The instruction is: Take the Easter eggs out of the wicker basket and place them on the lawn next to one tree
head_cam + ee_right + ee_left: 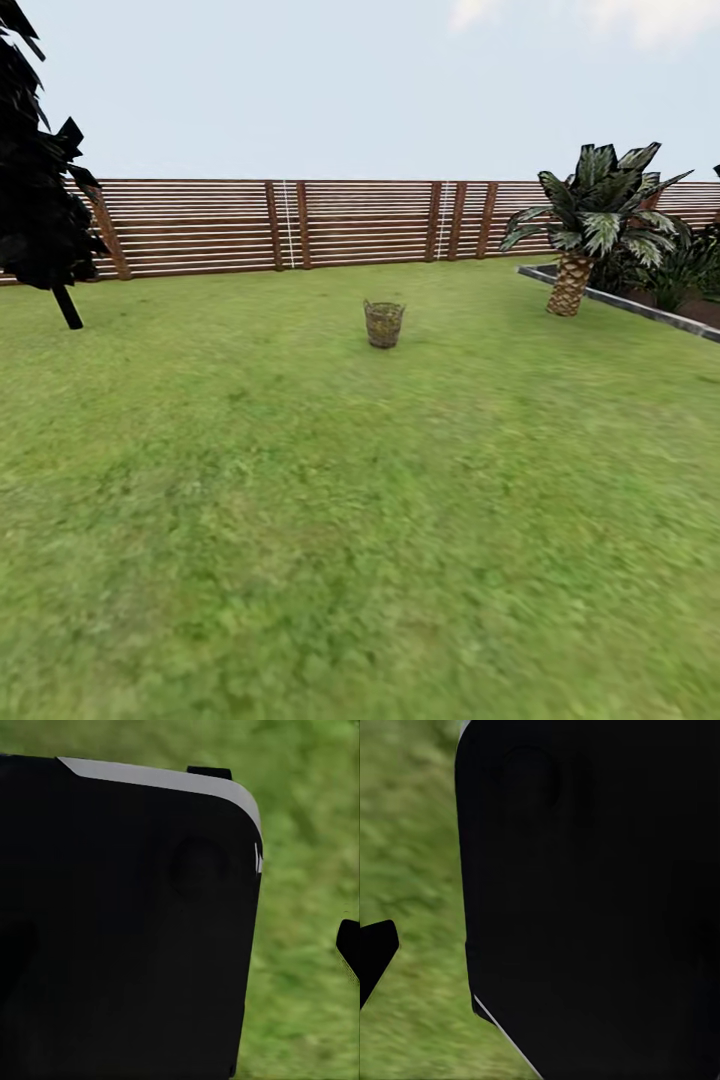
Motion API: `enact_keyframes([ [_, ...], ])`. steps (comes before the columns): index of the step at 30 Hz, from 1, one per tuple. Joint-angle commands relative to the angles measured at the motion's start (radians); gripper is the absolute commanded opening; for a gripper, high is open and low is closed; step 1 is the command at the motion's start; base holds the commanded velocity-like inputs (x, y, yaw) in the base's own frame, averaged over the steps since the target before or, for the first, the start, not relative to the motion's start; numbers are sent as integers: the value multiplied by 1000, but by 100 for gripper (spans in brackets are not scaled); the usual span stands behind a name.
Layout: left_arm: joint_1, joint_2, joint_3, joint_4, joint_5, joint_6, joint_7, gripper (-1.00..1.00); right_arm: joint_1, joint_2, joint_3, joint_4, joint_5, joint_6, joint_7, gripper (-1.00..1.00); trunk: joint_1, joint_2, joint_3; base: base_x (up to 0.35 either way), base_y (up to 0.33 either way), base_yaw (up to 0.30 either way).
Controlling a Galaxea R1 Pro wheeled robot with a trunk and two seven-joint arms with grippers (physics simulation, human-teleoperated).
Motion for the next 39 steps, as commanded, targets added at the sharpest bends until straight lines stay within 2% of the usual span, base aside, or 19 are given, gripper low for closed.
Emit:
enact_keyframes([
  [1,0,0,0,0,1,-2,0,100,-1,0,2,1,4,-3,0,100,1,0,-1,307,89,0],
  [39,0,0,0,0,1,-2,0,100,-1,1,2,1,3,-3,1,100,1,0,-1,307,89,0],
])
